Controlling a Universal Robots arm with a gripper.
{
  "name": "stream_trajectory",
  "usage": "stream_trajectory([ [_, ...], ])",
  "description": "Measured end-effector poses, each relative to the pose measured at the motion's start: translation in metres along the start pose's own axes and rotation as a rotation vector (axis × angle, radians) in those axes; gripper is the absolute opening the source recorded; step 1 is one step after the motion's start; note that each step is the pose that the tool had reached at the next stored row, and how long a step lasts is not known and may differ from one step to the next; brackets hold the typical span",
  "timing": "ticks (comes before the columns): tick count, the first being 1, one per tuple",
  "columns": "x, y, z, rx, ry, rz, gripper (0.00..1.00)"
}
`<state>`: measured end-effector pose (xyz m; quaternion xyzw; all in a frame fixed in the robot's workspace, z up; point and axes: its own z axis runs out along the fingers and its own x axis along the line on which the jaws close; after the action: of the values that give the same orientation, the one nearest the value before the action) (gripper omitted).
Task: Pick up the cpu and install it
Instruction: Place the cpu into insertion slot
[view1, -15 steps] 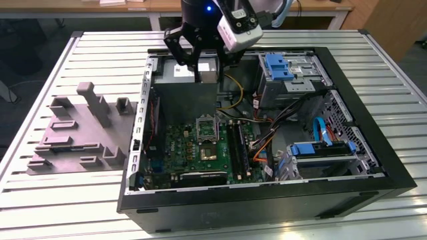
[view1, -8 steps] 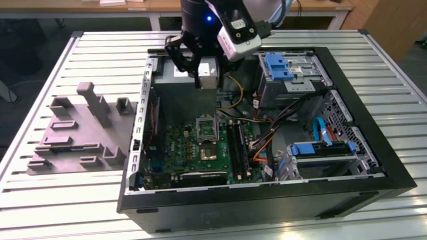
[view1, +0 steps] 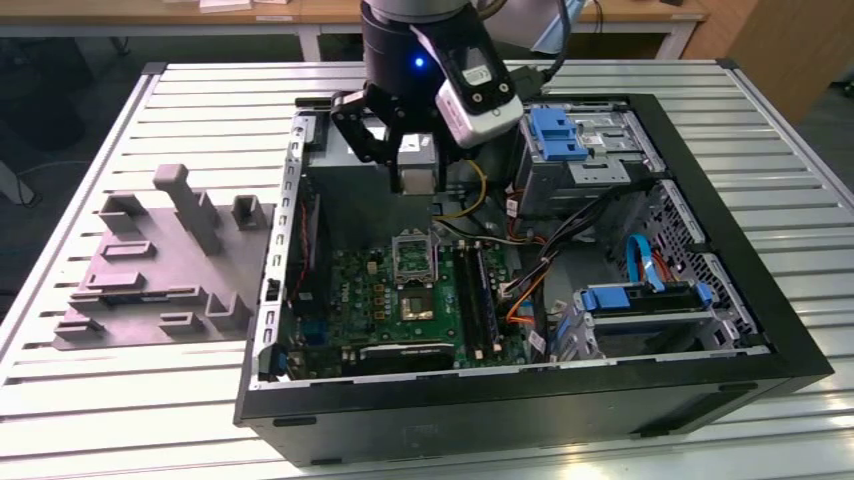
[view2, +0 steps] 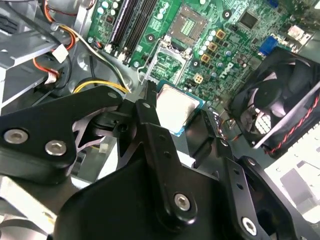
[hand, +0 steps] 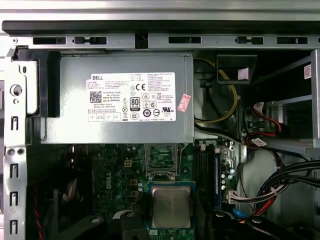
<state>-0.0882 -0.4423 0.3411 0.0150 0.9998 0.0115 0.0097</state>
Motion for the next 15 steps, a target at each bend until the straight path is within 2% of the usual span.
stream_trajectory([
  [15, 0.0, -0.0022, 0.0033, -0.0001, 0.0, 0.0, 0.47],
])
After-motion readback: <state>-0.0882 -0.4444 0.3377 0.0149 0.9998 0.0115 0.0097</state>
